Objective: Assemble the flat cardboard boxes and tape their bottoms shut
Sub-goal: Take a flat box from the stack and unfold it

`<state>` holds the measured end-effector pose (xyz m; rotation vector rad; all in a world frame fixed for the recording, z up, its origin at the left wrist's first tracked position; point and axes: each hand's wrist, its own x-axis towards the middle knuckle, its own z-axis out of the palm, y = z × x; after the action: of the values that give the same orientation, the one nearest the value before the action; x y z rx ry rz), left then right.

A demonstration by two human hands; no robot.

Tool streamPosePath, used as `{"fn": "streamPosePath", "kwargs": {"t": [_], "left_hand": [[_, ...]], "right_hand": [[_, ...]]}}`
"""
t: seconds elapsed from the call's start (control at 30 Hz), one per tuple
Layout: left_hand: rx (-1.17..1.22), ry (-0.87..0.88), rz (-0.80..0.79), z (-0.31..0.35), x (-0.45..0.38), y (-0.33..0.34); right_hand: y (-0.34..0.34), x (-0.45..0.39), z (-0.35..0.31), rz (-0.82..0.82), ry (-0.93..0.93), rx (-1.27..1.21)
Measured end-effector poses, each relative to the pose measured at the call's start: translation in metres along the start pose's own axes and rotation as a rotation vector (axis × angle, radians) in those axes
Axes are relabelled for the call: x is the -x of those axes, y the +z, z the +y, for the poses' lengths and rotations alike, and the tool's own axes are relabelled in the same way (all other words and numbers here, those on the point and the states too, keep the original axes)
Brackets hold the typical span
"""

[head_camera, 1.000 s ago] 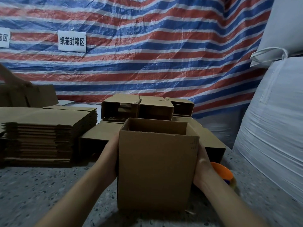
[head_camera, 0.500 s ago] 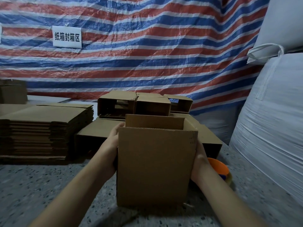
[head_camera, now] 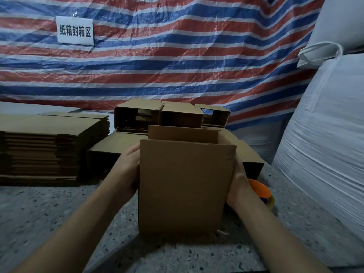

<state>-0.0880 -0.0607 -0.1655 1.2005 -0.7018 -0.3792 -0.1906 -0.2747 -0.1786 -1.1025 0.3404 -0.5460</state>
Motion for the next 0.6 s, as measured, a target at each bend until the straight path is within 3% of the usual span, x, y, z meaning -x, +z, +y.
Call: {"fn": "streamPosePath", "kwargs": {"t": [0.2, 0.23, 0.4, 0.6], "left_hand": [[-0.109, -0.057, 0.178, 0.0, -0.001, 0.008], [-0.112, -0.045, 0.173, 0.0, 0.0, 0.007], [-0.187, 0.061, -0.179, 0.005, 0.006, -0.014], [-0.214, 0.044, -0.087, 0.006, 0.002, -0.013]], "right_hand": [[-0.004, -0.002, -0.006, -0.062, 0.056, 0.142], [-0.004, -0.002, -0.008, -0.081, 0.051, 0.163], [-0.003, -0.004, -0.012, -0.136, 0.028, 0.144], [-0.003, -0.005, -0.013, -0.174, -0.034, 0.136]]}}
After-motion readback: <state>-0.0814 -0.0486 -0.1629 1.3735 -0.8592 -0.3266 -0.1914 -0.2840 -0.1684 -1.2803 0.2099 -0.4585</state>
